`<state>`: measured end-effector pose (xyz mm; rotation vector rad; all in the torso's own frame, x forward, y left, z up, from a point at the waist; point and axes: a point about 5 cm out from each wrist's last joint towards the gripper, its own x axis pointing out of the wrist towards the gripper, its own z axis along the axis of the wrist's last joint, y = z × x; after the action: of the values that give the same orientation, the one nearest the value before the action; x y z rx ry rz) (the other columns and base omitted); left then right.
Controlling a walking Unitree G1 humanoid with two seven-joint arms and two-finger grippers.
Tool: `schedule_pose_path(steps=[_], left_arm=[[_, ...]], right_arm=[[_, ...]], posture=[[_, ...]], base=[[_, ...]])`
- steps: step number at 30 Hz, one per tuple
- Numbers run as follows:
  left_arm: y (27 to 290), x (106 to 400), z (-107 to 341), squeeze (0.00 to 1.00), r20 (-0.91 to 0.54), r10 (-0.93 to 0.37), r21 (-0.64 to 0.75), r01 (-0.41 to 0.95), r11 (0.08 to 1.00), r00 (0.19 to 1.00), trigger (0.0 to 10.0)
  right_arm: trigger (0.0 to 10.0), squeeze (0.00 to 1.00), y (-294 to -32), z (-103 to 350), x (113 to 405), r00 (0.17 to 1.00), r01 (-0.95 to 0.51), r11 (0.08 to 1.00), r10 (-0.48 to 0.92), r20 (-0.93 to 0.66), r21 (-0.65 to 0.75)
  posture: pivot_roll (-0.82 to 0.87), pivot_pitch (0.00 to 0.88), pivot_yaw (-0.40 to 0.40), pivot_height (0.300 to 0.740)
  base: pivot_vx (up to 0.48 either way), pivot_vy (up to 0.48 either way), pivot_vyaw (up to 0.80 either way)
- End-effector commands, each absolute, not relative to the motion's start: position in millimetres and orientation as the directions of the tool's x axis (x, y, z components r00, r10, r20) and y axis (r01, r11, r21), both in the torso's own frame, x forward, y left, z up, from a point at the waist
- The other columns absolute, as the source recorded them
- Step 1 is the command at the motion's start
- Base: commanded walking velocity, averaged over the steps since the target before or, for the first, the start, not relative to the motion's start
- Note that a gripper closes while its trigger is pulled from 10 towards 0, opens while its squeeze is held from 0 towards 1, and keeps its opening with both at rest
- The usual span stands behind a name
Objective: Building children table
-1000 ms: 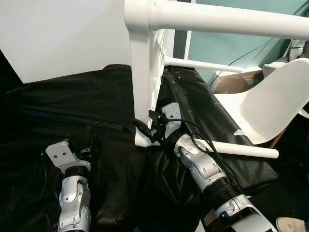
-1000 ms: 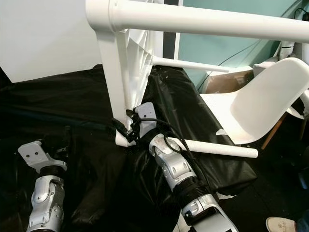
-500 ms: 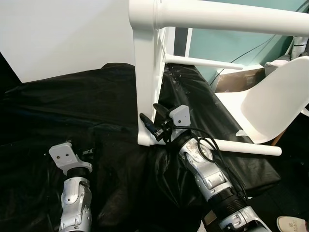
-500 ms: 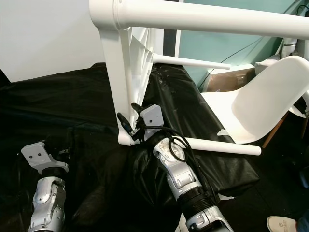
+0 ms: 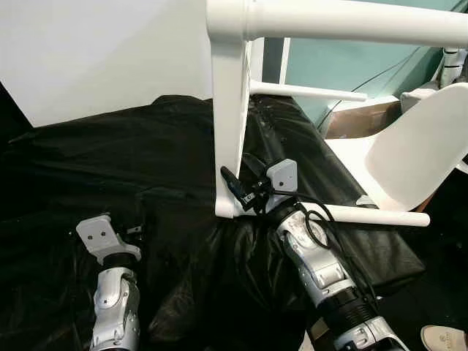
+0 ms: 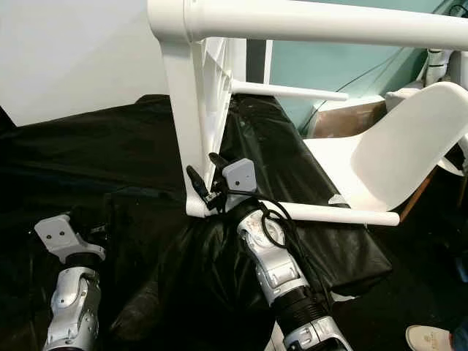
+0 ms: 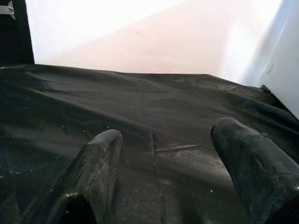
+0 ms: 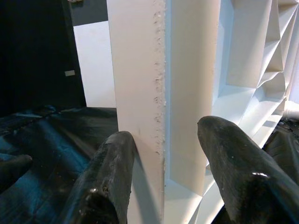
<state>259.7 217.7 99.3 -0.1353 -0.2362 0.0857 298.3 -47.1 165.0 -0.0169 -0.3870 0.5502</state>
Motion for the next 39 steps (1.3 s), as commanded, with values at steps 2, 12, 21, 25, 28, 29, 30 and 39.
schedule_pose_path(steps=[2, 12, 21, 25, 28, 29, 30, 39], left_arm=[[216, 258, 96, 0.00, 0.224, 0.052, -0.116, -0.026, 0.993, 0.973, 10.0], [218, 254, 95, 0.00, 0.223, 0.064, -0.116, -0.038, 0.992, 0.973, 10.0], [220, 253, 94, 0.00, 0.222, 0.070, -0.115, -0.045, 0.992, 0.972, 10.0], [220, 254, 94, 0.00, 0.223, 0.068, -0.115, -0.043, 0.992, 0.973, 10.0], [219, 255, 95, 0.00, 0.225, 0.064, -0.114, -0.039, 0.993, 0.972, 10.0], [219, 255, 95, 0.00, 0.225, 0.064, -0.114, -0.039, 0.993, 0.972, 10.0], [219, 255, 95, 0.00, 0.225, 0.063, -0.114, -0.038, 0.993, 0.972, 10.0], [218, 257, 94, 0.00, 0.222, 0.058, -0.115, -0.032, 0.993, 0.973, 10.0]], right_arm=[[10.0, 0.00, -52, 165, 302, 0.791, -0.500, 0.859, 0.505, 0.346, -0.110], [10.0, 0.00, -47, 159, 299, 0.764, -0.567, 0.814, 0.578, 0.288, -0.128], [10.0, 0.00, -60, 165, 286, 0.713, -0.647, 0.753, 0.653, 0.256, -0.118], [10.0, 0.00, -64, 169, 284, 0.709, -0.651, 0.750, 0.656, 0.260, -0.117], [10.0, 0.00, -71, 174, 281, 0.719, -0.634, 0.763, 0.641, 0.268, -0.125], [10.0, 0.00, -71, 174, 281, 0.719, -0.634, 0.763, 0.641, 0.268, -0.125], [10.0, 0.00, -73, 176, 280, 0.725, -0.626, 0.769, 0.634, 0.270, -0.128], [10.0, 0.00, -93, 179, 279, 0.798, -0.534, 0.841, 0.536, 0.275, -0.089]], posture=[[0.03, 0.000, 0.046, 0.740], [0.04, 0.000, 0.041, 0.740], [0.03, 0.000, 0.048, 0.740], [0.03, 0.000, 0.049, 0.740], [0.02, 0.000, 0.052, 0.740], [0.02, 0.000, 0.052, 0.740], [0.02, 0.000, 0.052, 0.740], [0.01, 0.000, 0.052, 0.740]], base=[[0.000, 0.000, 0.00], [0.000, 0.000, 0.00], [0.000, 0.000, 0.00], [0.000, 0.000, 0.00], [0.000, 0.000, 0.00], [0.000, 0.000, 0.00], [0.000, 0.000, 0.00], [0.000, 0.000, 0.00]])
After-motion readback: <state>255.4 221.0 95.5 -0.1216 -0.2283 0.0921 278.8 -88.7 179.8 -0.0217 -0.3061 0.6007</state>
